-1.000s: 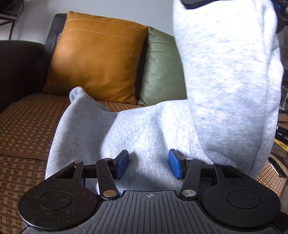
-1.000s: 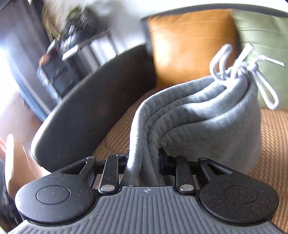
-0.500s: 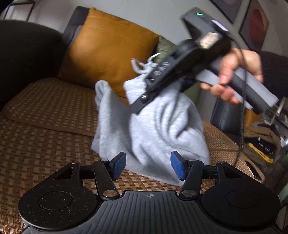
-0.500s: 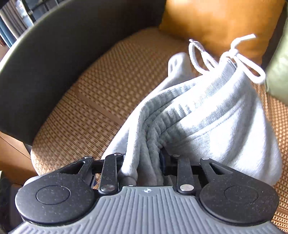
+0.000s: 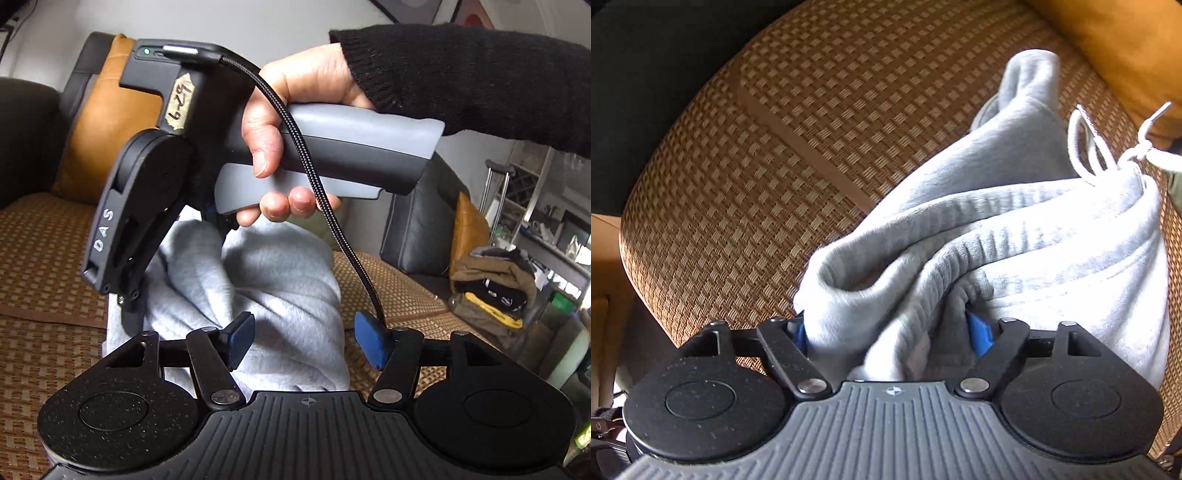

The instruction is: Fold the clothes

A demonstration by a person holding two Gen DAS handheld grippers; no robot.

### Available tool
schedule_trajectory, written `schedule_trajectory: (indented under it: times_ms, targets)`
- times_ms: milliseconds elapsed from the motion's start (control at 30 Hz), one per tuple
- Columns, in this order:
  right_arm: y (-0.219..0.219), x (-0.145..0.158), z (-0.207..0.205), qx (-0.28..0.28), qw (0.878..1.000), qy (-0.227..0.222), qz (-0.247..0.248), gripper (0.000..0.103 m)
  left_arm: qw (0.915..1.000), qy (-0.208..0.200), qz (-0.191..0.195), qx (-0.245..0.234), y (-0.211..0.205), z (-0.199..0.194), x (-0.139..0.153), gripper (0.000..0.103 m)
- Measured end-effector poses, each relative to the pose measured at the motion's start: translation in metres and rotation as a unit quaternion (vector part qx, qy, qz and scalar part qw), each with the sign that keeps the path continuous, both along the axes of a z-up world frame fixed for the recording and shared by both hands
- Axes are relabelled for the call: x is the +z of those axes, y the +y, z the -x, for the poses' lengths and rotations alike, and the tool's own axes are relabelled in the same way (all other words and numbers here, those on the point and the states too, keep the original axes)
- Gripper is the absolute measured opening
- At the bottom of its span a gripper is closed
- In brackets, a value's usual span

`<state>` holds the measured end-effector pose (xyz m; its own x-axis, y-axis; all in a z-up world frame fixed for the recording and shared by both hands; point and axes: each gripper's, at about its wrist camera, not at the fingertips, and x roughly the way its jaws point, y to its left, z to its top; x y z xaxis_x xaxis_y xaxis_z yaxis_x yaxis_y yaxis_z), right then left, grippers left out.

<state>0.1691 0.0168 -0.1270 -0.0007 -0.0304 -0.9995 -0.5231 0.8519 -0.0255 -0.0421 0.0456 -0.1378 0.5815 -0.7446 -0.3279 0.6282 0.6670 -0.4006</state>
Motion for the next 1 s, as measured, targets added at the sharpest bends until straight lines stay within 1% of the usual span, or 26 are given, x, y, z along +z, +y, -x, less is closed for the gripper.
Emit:
schedule_trajectory:
  times_ms: [67, 100, 167, 233, 267, 333, 400, 433, 467, 500, 533, 600, 667, 733, 767, 833, 867, 900, 1000]
  targets:
    - [0.000, 0.003, -0.004, -0.002, 1.000, 0.003, -0.005, 0.082, 0.9997, 0.013, 0.020, 0.006, -0.001, -0.011, -0.004, 0.076]
    - [-0.004, 0.009, -0.004, -0.007, 1.000, 0.000, -0.019, 0.082, 0.9994, 0.019, 0.029, 0.009, -0.002, -0.015, -0.006, 0.076]
    - [-0.017, 0.024, -0.005, -0.019, 0.998, -0.009, -0.055, 0.081, 0.9988, 0.026, 0.037, 0.015, -0.004, -0.021, -0.008, 0.076]
    - [-0.032, 0.055, -0.002, -0.027, 0.992, -0.041, -0.118, 0.077, 0.9990, 0.025, 0.035, 0.013, -0.007, -0.019, -0.008, 0.076]
    - [-0.040, 0.071, 0.001, -0.031, 0.986, -0.059, -0.153, 0.077, 0.9992, 0.023, 0.031, 0.013, -0.008, -0.016, -0.008, 0.076]
    - [-0.062, 0.106, 0.010, -0.035, 0.969, -0.106, -0.220, 0.077, 0.9994, 0.019, 0.023, 0.019, -0.009, -0.010, -0.008, 0.077]
    - [-0.093, 0.125, 0.027, -0.042, 0.953, -0.152, -0.259, 0.075, 0.9990, 0.025, 0.023, 0.029, -0.007, -0.005, -0.010, 0.077]
    - [-0.110, 0.133, 0.037, -0.048, 0.944, -0.175, -0.276, 0.067, 0.9986, 0.031, 0.025, 0.035, -0.004, -0.004, -0.012, 0.077]
    - [-0.126, 0.141, 0.046, -0.052, 0.934, -0.198, -0.293, 0.050, 0.9977, 0.042, 0.027, 0.045, -0.002, -0.003, -0.015, 0.079]
    - [-0.139, 0.139, 0.053, -0.061, 0.929, -0.205, -0.302, 0.043, 0.9960, 0.059, 0.022, 0.064, 0.002, -0.004, -0.017, 0.084]
    - [-0.151, 0.129, 0.059, -0.071, 0.928, -0.203, -0.305, 0.033, 0.9935, 0.075, 0.020, 0.084, 0.006, -0.005, -0.019, 0.085]
    - [-0.170, 0.106, 0.069, -0.088, 0.927, -0.198, -0.307, 0.032, 0.9890, 0.100, 0.042, 0.100, 0.019, -0.003, -0.023, 0.084]
    - [-0.179, 0.074, 0.077, -0.095, 0.930, -0.190, -0.299, 0.032, 0.9861, 0.108, 0.066, 0.108, 0.034, 0.001, -0.016, 0.084]
    - [-0.184, 0.041, 0.082, -0.102, 0.932, -0.180, -0.298, 0.032, 0.9888, 0.090, 0.068, 0.099, 0.029, -0.004, -0.002, 0.084]
    - [-0.182, 0.026, 0.080, -0.108, 0.928, -0.178, -0.309, 0.032, 0.9900, 0.080, 0.068, 0.094, 0.026, -0.007, 0.005, 0.084]
    - [-0.181, 0.002, 0.074, -0.123, 0.915, -0.174, -0.344, 0.033, 0.9920, 0.062, 0.070, 0.084, 0.021, -0.013, 0.019, 0.084]
    - [-0.177, -0.008, 0.071, -0.127, 0.910, -0.175, -0.355, 0.028, 0.9929, 0.053, 0.071, 0.079, 0.019, -0.016, 0.026, 0.084]
    - [-0.172, -0.015, 0.069, -0.128, 0.905, -0.181, -0.362, 0.027, 0.9937, 0.044, 0.072, 0.074, 0.016, -0.018, 0.034, 0.084]
    - [-0.161, -0.024, 0.065, -0.119, 0.900, -0.204, -0.368, 0.022, 0.9953, 0.022, 0.069, 0.064, 0.008, -0.029, 0.051, 0.084]
